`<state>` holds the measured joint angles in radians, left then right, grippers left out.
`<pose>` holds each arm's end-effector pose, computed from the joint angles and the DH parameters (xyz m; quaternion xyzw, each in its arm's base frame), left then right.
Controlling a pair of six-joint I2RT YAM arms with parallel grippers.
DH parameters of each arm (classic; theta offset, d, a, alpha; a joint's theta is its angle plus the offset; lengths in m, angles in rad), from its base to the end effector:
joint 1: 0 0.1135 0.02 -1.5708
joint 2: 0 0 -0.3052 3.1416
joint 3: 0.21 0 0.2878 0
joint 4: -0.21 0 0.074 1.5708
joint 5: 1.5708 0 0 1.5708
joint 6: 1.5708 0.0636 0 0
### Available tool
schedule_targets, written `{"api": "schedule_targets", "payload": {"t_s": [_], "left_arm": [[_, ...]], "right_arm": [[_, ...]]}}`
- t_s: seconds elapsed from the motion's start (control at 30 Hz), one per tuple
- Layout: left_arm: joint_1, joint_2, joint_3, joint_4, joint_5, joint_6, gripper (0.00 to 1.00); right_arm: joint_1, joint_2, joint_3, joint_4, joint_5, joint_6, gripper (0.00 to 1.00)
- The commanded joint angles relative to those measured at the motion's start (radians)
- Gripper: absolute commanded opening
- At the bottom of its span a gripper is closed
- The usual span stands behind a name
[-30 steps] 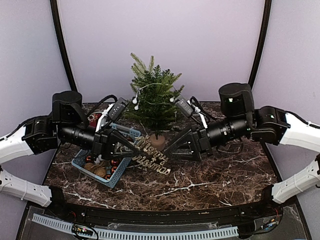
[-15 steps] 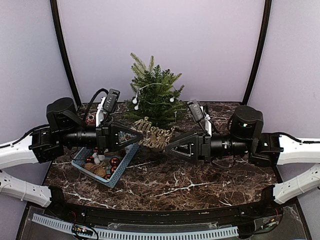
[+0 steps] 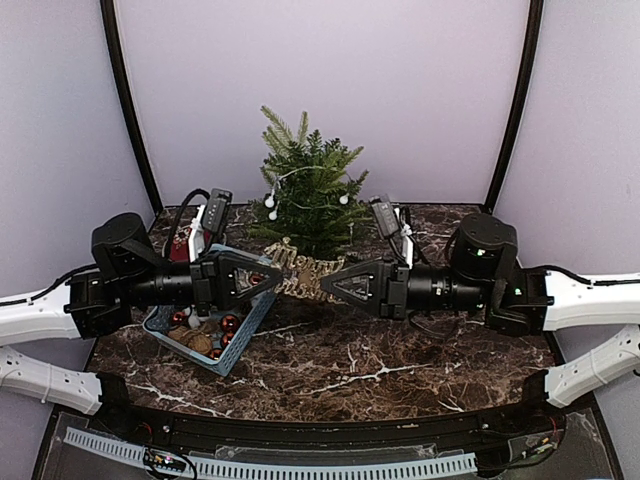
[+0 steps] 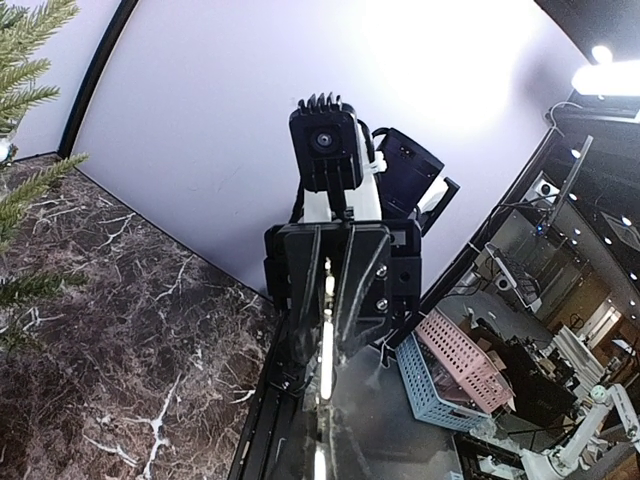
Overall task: Decorate the small christmas tree
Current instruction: Place the ornament words in the gap of branches.
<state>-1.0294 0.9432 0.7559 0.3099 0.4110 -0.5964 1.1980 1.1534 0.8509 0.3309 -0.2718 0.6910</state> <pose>0.1121 -0.2358 0.3833 0.2886 0.6005 -0.6255 0.4059 0.0999 0.3024 0.3698 -0.2672 0.6441 0.6310 0.3399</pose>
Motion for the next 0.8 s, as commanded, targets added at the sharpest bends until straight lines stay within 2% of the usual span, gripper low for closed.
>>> {"api": "schedule_targets", "payload": {"t_s": [0.0,0.1,0.23,0.33,0.4,0.67,0.77], "left_arm": [[0.003,-0.017,-0.019,0.078,-0.03,-0.015,0.0],[0.003,-0.019,-0.029,0.085,-0.04,-0.018,0.0],[0.003,-0.007,-0.018,0.032,-0.077,-0.014,0.01],[0.005,-0.001,-0.001,-0.002,-0.121,0.003,0.2],[0.008,0.003,0.013,-0.015,-0.133,0.018,0.25],[0.059,0.031,0.051,-0.044,-0.153,0.039,0.24],[0.086,0.05,0.064,-0.043,-0.163,0.046,0.18]], "right_arm": [[0.008,-0.009,0.0,0.057,0.066,0.004,0.14],[0.009,-0.026,-0.006,0.046,0.119,-0.001,0.0],[0.005,-0.032,0.035,-0.039,0.185,-0.031,0.0],[-0.009,-0.006,0.103,-0.149,0.201,-0.07,0.0],[-0.029,0.022,0.156,-0.217,0.19,-0.09,0.0],[-0.128,0.142,0.351,-0.433,0.057,-0.18,0.0],[-0.159,0.181,0.415,-0.494,0.047,-0.211,0.0]]}}
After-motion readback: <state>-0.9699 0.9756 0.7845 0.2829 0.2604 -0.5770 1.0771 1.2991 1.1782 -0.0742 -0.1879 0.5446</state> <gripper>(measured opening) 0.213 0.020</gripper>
